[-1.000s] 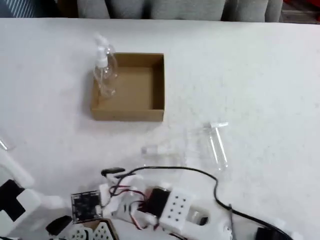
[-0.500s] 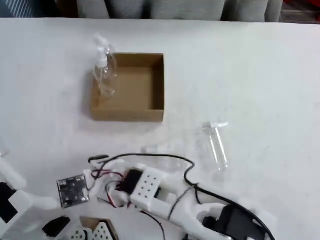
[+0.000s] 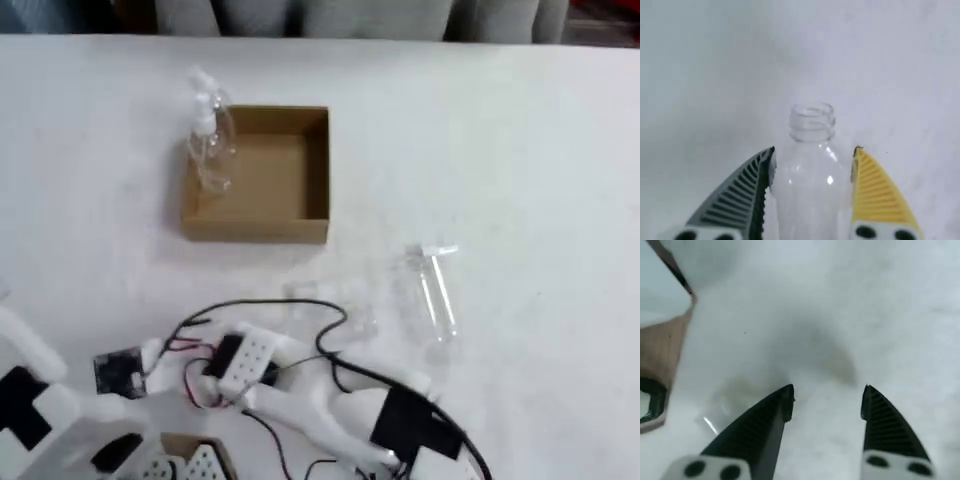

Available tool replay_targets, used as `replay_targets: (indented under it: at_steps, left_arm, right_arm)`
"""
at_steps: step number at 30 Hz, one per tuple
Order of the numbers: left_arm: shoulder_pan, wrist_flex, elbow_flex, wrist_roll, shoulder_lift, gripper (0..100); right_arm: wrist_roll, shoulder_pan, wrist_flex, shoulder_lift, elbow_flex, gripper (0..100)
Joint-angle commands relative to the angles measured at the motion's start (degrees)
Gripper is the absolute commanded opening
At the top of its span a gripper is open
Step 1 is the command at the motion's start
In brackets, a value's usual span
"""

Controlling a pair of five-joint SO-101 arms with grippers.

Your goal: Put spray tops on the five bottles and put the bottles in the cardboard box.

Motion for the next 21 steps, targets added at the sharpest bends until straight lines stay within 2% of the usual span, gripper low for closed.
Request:
replay_targets:
  at_steps: [1, 3, 7, 13, 17, 21]
  left_arm:
    - [-0.13, -1.76, -2.46, -0.62, -2.51, 2]
    - [-0.13, -1.76, -2.37, -0.62, -2.42, 2]
    - [-0.13, -1.76, -2.29, -0.62, -2.42, 2]
    - [-0.13, -2.11, -2.46, -0.62, -2.42, 2]
    - [-1.36, -4.75, -2.11, -0.62, -2.42, 2]
    - [-3.12, -6.51, -2.37, -0.62, -2.33, 2]
  right_arm:
    - [0.26, -1.45, 1.27, -1.01, -0.97, 19.4]
    - [-0.09, -0.40, 2.07, -3.91, -0.88, 19.4]
    - [-5.54, 1.98, 5.32, -12.79, -0.70, 19.3]
    - [-7.65, 3.56, 17.19, -23.08, 0.18, 19.3]
    - [-11.87, 3.56, 17.54, -23.60, 5.71, 19.3]
    - [-10.02, 2.86, 17.89, -24.57, 9.14, 19.3]
